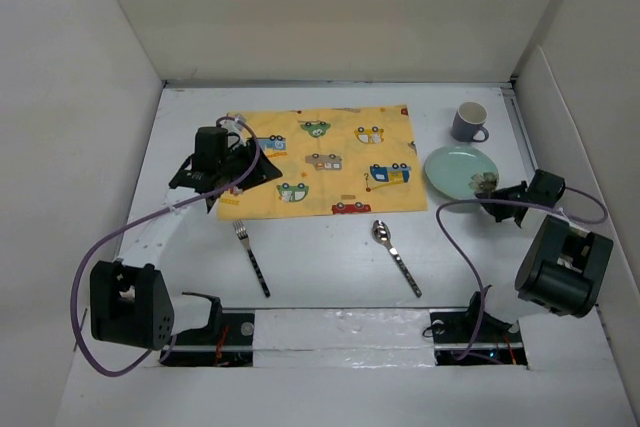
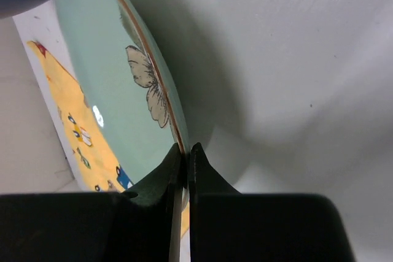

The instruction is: Set the dinner table for one person

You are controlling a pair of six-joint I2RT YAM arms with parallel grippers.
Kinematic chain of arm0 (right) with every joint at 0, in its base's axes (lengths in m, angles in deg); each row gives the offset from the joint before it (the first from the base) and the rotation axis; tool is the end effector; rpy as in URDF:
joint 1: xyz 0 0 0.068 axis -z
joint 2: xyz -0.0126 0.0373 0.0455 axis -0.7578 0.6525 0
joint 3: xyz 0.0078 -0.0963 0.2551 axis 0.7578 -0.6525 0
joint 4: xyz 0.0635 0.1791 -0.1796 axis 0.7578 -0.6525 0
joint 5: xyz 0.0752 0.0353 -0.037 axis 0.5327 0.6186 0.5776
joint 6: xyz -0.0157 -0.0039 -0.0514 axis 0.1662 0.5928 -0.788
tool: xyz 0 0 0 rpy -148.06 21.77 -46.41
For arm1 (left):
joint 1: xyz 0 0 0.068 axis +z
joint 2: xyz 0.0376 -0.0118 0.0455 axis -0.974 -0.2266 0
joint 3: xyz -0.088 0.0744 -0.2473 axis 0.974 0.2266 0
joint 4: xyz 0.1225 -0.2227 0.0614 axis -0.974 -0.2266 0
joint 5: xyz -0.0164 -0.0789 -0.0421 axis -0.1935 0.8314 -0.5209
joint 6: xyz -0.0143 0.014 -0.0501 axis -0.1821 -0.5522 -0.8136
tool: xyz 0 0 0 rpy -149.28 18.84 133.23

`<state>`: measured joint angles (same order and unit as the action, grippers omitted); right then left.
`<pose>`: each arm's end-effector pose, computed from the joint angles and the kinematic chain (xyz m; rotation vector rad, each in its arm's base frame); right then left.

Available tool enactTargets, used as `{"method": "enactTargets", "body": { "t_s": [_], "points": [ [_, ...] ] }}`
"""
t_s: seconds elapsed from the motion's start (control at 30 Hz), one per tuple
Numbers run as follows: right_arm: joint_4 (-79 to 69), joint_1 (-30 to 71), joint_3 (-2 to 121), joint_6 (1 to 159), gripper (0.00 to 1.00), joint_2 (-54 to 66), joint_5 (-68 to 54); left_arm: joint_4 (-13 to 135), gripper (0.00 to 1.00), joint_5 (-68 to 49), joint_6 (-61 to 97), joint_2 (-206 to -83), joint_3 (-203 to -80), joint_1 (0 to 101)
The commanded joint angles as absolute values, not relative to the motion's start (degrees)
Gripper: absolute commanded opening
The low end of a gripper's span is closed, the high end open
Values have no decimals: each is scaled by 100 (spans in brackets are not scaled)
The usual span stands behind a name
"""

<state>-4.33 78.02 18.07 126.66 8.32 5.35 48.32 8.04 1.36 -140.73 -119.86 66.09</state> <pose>0.2382 -0.1165 0.1474 1.4877 1.9544 0.6271 0.2686 -0.0669 0.2787 -0.0589 2.1796 -0.8742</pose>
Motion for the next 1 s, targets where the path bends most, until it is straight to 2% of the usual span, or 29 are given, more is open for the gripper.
{"method": "enactTargets", "body": {
  "t_s": [0.0,0.13,0.23,0.3,0.33,0.43,0.47,0.57,0.73,0.97],
  "points": [
    [-1268,7827,1868,12374,0,218,35,4812,34,876,169,-14087,-12262,6609],
    [-1779,7530,2219,12074,0,-1082,341,4987,35,990,-174,-14087,-12148,6609],
    [-2051,6994,2965,12021,0,-1516,430,4891,38,911,-87,-14184,-12340,6609],
    [-1334,6309,3186,12134,0,-1420,789,4830,46,911,71,-14306,-12586,6609],
    [-1122,5654,3648,12144,0,-1175,1104,4577,51,876,255,-14507,-12909,6609],
    [-919,5184,4195,12083,0,-543,1335,4522,51,823,335,-14579,-13166,6609],
    [-831,4686,4362,12030,0,-296,1353,4531,51,771,370,-14580,-13202,6609],
    [-288,4016,5048,12256,0,854,1704,4478,51,578,458,-14571,-13422,6609],
    [215,3345,6190,12548,0,2593,1801,4311,50,437,590,-14527,-13589,6609],
    [628,2967,6834,13004,0,3738,1801,4302,50,305,599,-14290,-13264,6609]
  ]
}}
